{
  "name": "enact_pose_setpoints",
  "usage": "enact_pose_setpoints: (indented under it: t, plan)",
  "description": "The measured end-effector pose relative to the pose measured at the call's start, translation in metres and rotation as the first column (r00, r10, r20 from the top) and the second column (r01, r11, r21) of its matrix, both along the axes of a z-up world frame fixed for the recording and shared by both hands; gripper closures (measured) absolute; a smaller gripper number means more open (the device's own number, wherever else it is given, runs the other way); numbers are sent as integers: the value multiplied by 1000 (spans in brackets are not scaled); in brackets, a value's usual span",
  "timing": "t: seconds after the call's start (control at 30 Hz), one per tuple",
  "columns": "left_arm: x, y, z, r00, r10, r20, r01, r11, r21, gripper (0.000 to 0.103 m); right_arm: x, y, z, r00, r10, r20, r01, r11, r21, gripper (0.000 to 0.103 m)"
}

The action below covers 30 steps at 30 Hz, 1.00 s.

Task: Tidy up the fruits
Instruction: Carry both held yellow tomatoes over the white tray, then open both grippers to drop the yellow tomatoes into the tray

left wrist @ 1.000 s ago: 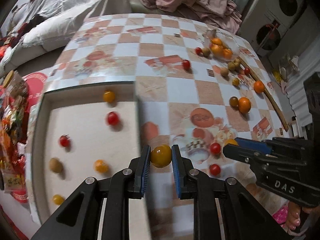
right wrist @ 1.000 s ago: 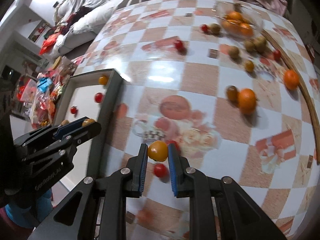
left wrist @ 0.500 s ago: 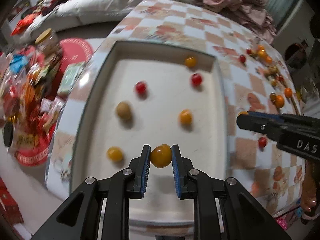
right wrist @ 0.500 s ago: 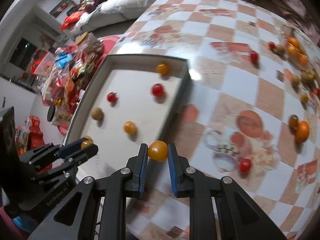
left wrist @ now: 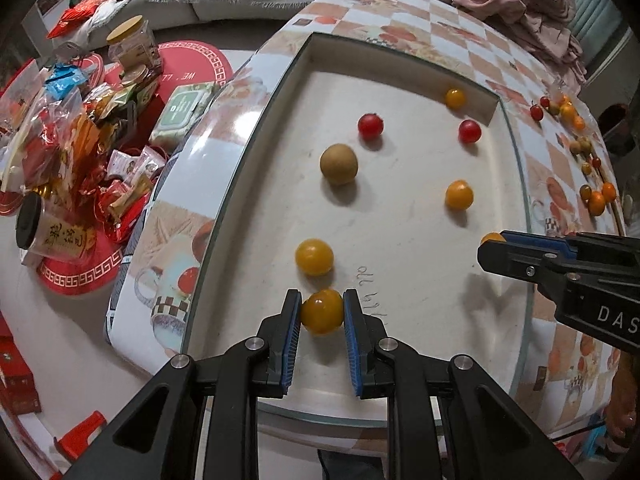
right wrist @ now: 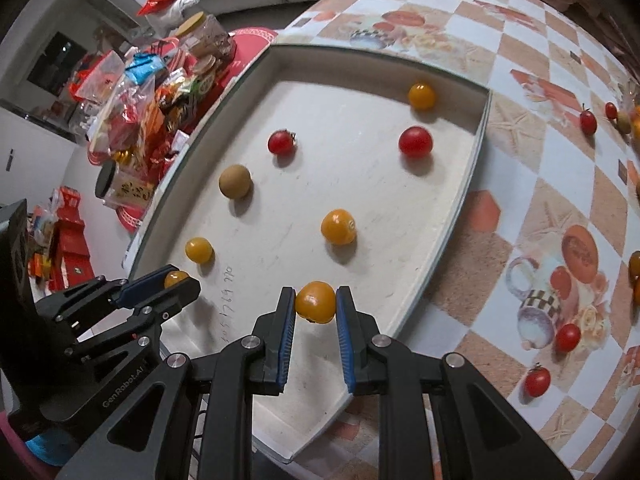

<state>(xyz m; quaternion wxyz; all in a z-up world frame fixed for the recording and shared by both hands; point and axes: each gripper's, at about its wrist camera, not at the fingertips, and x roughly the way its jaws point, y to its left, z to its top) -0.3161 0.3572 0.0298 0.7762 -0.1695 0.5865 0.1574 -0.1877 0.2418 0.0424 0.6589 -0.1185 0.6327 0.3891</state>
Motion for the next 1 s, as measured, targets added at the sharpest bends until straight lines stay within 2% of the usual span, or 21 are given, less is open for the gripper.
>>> enact_pose_setpoints:
  t: [0.3,0.83,0.9,0.93,0.97,1.0]
  plan:
    - [2,0,-10,1000,-15,-23,15,1000,5,81,-3,7,-6,999,27,34,-26,999,-31,81]
    - [3,-11,-13,997,-59,-38,62,996,66,80,-13,19,-21,995,65,72,-60,995,-78,80]
    - [3,-11,-12,997,-62,-41,65,995,77,76,-12,20,-20,996,68,63,-64,995,-71,78]
    - [3,-11,-12,997,-62,-44,65,994,88,65,-12,19,-20,996,68,57,-64,996,-67,75]
    - [2,-11,-11,997,-64,-41,67,994,90,49,-11,20,-19,996,67,53,-63,996,-62,72]
    - [2,-11,-9,998,-62,-31,65,993,97,45,-12,20,-18,996,64,59,-60,996,-64,61]
